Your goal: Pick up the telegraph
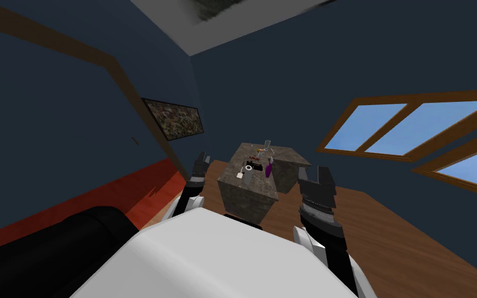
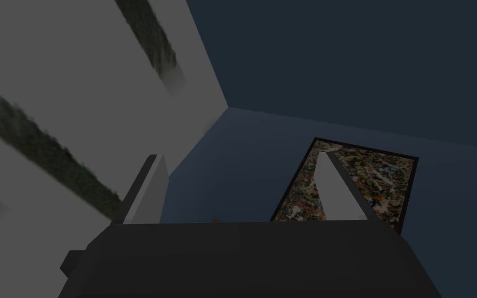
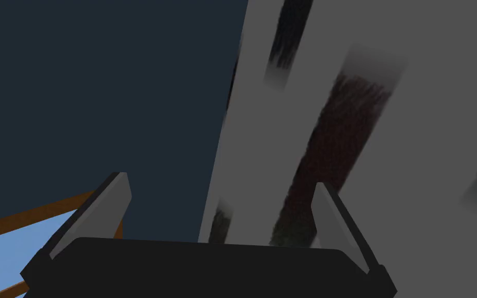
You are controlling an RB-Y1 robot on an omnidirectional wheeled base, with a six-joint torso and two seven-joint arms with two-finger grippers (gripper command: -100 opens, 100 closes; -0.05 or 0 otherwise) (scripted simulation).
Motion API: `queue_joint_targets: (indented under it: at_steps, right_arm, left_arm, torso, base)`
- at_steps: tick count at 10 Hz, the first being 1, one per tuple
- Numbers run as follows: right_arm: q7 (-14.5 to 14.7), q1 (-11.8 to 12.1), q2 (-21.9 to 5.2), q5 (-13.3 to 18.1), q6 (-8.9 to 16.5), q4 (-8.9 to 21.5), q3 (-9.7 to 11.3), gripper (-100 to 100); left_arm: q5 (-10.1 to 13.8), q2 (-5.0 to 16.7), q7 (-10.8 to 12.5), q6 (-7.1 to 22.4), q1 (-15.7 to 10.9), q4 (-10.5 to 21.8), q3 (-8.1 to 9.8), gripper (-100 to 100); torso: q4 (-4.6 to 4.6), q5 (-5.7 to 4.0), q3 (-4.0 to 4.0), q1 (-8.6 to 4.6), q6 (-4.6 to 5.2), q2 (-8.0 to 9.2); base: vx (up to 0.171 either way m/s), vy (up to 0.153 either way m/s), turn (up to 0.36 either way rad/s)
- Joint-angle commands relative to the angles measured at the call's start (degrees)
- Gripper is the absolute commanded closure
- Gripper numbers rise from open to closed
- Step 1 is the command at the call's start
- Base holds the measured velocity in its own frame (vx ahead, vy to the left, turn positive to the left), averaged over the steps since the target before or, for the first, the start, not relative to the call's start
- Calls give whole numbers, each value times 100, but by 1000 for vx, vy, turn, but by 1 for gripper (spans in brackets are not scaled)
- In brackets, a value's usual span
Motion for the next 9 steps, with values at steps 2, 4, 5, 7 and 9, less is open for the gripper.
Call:
queue_joint_targets:
  at_steps: [2,4,5,7,9]
  right_arm:
    - [32,48,-449,74,-91,205,33,-100]
    - [71,91,-810,158,-173,428,53,-100]
    - [96,116,-989,212,-218,566,61,-100]
    - [125,142,-1266,273,-265,721,69,-100]
    - [159,169,-1507,343,-312,890,75,-100]
  left_arm:
    - [0,0,0,0,-1,0,0,0]
    - [0,0,0,0,-1,0,0,0]
    - [0,0,0,0,-2,0,0,0]
    - [0,0,0,0,-1,0,0,0]
    - [0,0,0,0,-2,0,0,0]
  torso:
    - [2,-1,7,-3,-1,14]
    - [8,-1,22,-5,0,38]
    - [11,-1,28,-4,-1,50]
    - [12,1,28,4,1,47]
    - [10,1,25,3,-1,44]
  base:
    - [-68,-8,74]
    - [-123,-2,74]
    - [-163,21,90]
    - [-95,20,42]
    - [-113,13,75]
